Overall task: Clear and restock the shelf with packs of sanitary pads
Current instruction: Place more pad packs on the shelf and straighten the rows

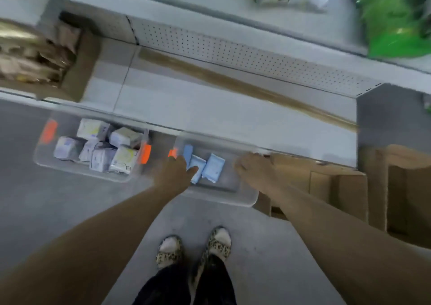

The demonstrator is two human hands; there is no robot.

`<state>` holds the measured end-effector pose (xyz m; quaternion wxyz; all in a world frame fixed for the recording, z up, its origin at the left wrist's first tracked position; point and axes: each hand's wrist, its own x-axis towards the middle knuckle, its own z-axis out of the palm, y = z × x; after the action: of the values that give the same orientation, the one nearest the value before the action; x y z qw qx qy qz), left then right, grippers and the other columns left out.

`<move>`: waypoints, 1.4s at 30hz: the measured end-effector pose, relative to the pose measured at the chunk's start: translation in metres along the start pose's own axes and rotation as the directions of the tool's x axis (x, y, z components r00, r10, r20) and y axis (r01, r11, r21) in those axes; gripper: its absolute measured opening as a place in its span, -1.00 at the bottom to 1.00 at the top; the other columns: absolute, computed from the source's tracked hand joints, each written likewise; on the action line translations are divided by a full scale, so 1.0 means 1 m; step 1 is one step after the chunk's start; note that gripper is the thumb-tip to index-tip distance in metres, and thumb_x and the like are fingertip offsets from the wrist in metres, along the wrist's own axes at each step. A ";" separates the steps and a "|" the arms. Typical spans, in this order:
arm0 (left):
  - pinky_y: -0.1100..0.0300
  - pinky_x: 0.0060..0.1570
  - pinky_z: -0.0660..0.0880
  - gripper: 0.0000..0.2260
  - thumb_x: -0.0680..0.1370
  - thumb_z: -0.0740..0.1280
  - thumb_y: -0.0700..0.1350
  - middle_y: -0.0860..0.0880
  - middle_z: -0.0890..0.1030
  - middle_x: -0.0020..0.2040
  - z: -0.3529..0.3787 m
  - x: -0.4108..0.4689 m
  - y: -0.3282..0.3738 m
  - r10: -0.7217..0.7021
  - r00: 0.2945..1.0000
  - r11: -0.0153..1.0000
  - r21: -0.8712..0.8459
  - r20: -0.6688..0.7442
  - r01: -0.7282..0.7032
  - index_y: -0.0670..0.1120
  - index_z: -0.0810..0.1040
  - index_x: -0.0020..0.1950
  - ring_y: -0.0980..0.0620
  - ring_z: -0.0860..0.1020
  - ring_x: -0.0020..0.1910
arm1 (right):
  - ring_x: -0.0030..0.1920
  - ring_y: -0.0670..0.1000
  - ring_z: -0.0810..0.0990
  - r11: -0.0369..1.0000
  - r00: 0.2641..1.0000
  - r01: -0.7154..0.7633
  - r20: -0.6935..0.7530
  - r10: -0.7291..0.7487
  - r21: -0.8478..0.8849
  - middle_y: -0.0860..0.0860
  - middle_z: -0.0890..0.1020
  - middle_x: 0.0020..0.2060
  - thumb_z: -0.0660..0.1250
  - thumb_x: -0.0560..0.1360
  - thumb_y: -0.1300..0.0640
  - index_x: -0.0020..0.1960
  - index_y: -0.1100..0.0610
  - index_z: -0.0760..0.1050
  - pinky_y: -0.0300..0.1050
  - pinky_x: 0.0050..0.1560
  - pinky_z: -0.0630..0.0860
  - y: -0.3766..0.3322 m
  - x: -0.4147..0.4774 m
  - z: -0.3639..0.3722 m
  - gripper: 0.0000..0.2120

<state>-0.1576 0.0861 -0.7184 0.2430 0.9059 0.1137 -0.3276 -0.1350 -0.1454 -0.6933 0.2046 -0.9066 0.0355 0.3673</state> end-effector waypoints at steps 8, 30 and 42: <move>0.04 0.16 0.37 -0.54 0.63 0.26 0.12 -0.31 0.53 0.21 0.147 0.127 -0.066 -0.091 0.994 0.986 -0.135 0.057 0.098 -0.26 0.49 0.27 -0.25 0.48 0.25 | 0.36 0.15 0.47 0.995 0.995 -0.091 0.049 0.088 0.049 0.11 0.53 0.32 0.28 0.62 -0.06 0.37 0.19 0.46 -0.03 0.36 0.36 0.075 0.147 0.117 -0.57; -0.05 0.35 0.32 -0.34 0.54 0.38 0.18 -0.21 0.41 0.39 0.294 0.293 -0.106 -0.167 0.982 0.965 -0.219 -0.090 0.144 -0.23 0.31 0.43 -0.22 0.37 0.39 | 0.36 0.13 0.47 0.936 0.982 -0.176 -0.012 0.189 0.306 0.12 0.44 0.38 0.60 0.34 -0.13 0.52 0.06 0.32 0.00 0.36 0.43 0.151 0.344 0.278 -0.14; -0.01 0.29 0.47 -0.16 0.28 0.56 0.30 -0.08 0.56 0.30 0.304 0.304 -0.128 -0.328 0.927 0.821 -0.431 0.180 0.374 -0.18 0.49 0.38 -0.15 0.52 0.29 | 0.03 0.01 0.59 0.792 0.966 -0.234 0.040 0.257 0.564 0.02 0.53 0.08 0.60 0.39 0.01 0.22 0.18 0.44 -0.18 -0.16 0.49 0.178 0.317 0.281 -0.45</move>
<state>-0.1371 0.0536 -1.1650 0.3901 0.7693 0.3403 -0.3745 -0.1258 -0.1687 -1.1521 0.4132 -0.7999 0.2637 0.3462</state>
